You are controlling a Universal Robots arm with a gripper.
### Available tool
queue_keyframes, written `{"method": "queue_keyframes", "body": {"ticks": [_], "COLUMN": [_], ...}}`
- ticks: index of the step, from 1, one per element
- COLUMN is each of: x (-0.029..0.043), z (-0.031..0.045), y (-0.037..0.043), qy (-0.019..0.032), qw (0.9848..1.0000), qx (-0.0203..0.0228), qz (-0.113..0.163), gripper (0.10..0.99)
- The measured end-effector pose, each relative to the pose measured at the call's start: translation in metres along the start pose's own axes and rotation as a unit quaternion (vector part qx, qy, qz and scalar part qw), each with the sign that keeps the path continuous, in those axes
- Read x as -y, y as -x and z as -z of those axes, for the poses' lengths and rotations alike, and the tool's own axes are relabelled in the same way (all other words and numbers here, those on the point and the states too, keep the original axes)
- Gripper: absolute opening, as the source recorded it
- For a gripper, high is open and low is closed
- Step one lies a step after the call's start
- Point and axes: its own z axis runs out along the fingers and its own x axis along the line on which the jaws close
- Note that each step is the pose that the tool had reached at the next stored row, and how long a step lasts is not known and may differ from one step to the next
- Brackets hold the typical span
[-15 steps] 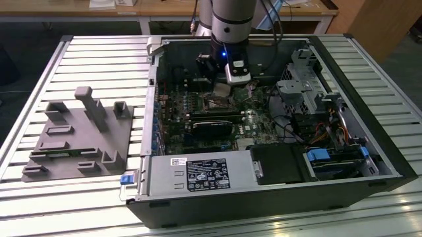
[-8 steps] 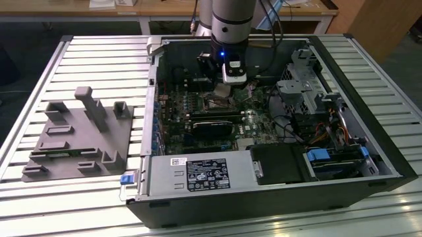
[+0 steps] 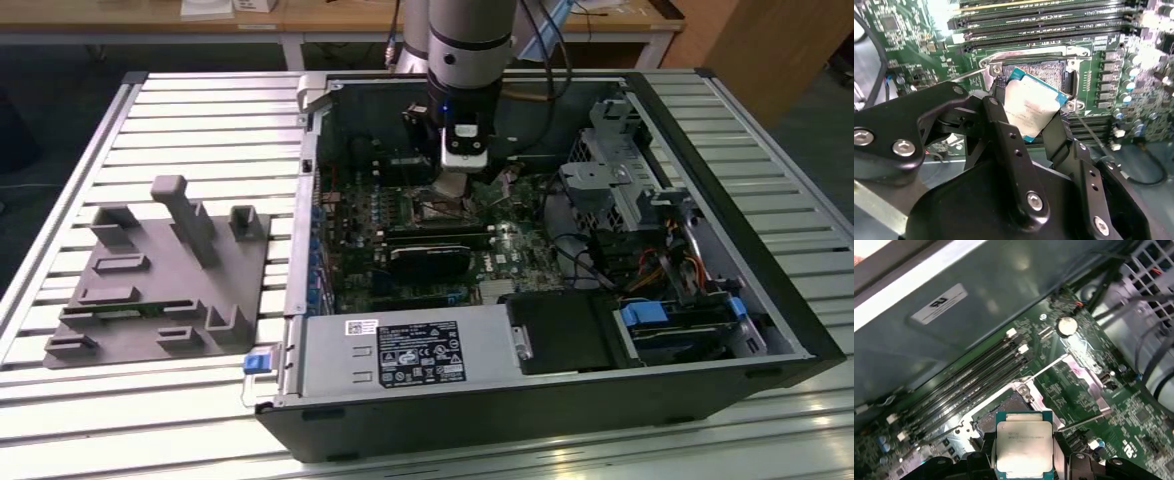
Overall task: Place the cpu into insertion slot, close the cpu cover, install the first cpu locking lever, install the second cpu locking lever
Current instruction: 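Place the cpu into insertion slot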
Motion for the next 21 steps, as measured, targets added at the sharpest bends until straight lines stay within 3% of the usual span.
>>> {"method": "queue_keyframes", "body": {"ticks": [6,12,17,21], "x": [0.0,0.0001,0.0001,0.0001], "z": [-0.0004,-0.0007,-0.001,-0.0015], "y": [0.0,0.0,0.0,0.0], "qy": [0.0011,0.0021,0.003,0.0037], "qw": [0.9989,0.9957,0.9917,0.9868], "qx": [0.0042,0.0082,0.0115,0.0145], "qz": [-0.046,-0.092,-0.128,-0.161], "gripper": [0.541,0.541,0.541,0.541]}}
